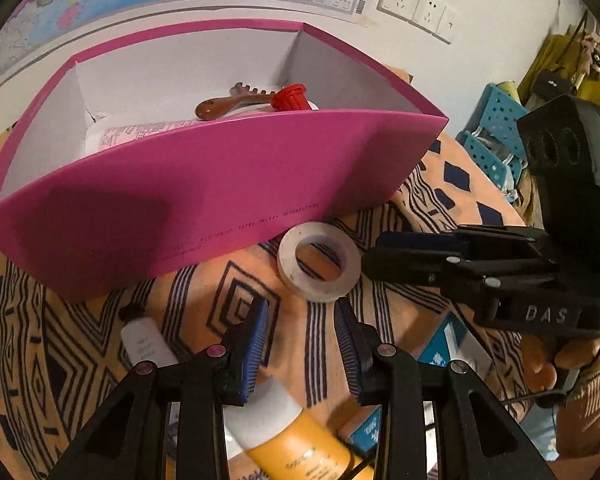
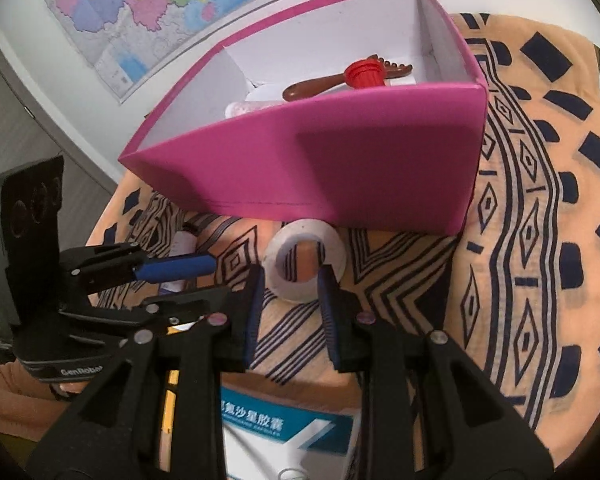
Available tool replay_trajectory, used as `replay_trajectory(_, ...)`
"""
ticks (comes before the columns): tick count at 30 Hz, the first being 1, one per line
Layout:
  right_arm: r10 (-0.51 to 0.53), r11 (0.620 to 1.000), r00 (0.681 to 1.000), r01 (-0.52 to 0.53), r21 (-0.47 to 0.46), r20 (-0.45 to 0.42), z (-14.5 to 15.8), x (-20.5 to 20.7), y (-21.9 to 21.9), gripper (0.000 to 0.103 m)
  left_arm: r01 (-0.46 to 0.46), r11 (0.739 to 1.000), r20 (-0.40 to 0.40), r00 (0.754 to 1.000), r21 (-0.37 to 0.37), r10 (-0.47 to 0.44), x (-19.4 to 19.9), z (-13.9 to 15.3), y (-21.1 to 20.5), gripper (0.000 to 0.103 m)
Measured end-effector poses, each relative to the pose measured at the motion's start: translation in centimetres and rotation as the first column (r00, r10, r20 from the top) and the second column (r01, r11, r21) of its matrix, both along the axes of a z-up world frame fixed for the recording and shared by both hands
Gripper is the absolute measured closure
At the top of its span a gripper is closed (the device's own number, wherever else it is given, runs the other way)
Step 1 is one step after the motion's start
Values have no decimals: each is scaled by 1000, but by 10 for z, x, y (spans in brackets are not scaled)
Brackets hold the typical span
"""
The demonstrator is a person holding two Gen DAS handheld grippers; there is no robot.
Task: Organize rigid objects
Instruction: 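Move the right gripper down to the white tape roll, then close the right gripper on the tape roll rim and lift it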
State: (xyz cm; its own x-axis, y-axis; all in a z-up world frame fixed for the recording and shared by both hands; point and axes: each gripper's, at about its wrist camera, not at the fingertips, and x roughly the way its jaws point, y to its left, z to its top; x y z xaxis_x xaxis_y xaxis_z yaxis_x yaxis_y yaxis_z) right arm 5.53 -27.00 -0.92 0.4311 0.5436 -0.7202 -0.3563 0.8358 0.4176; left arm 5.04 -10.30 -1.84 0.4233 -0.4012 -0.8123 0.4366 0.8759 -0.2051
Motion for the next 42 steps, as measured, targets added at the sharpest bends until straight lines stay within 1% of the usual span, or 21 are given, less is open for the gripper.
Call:
replay_trajectory(1,0,1000,1000,0,0,2,0,1,0,74,-3,1000,2,1000,4,3,1,0,-2,68)
replay_trajectory(4,-5,1000,1000,5,-13,5,-1,4,2,74,-9,1000,13,1000,22,9,3,-2,-6,68)
replay_trajectory(8,-9,999,1000,10,-32,7,-4,8,6,74,-11,1000,5,1000,29,11,7,-5,-11,68)
replay_trajectory(13,-4,996,1000,5,-90,6,-11,16,15,74,-23,999,-15,1000,47,24,15,-11,-15,69)
replay_trajectory(15,-16,994,1000,17,-111,12,-13,18,17,74,-25,999,-26,999,48,26,18,-14,-16,69)
replay_trajectory(21,-10,990,1000,9,-142,-6,-22,26,21,74,-32,998,-43,998,46,34,23,-19,-18,69)
replay_trajectory(22,-6,989,1000,7,-149,4,-23,26,22,74,-33,998,-43,998,45,35,24,-19,-17,69)
replay_trajectory(24,-9,987,1000,10,-162,10,-23,27,23,79,-34,998,-45,998,45,36,24,-19,-18,69)
replay_trajectory(25,-13,985,1000,15,-173,13,-23,28,24,83,-35,998,-46,998,45,37,24,-19,-17,68)
replay_trajectory(28,-11,986,1000,14,-169,22,-22,25,23,85,-37,998,-52,998,43,39,23,-19,-16,68)
replay_trajectory(29,-19,988,999,23,-154,27,-21,24,21,86,-32,999,-54,998,42,34,23,-19,-16,68)
replay_trajectory(31,-28,993,999,31,-112,28,-16,20,14,86,-23,999,-69,997,27,25,22,-18,-16,68)
replay_trajectory(33,-32,995,998,36,-93,53,-6,13,11,86,6,1000,-91,996,-25,-8,19,-15,-16,68)
replay_trajectory(34,-30,996,997,36,-87,67,0,9,10,87,14,999,-86,996,-37,-17,17,-11,-16,68)
replay_trajectory(38,-26,996,990,38,-80,142,30,-9,6,87,46,996,-23,999,-78,-48,5,18,-15,69)
replay_trajectory(42,-27,998,973,40,-54,230,68,-17,-1,87,70,991,53,997,-118,-64,2,54,-10,69)
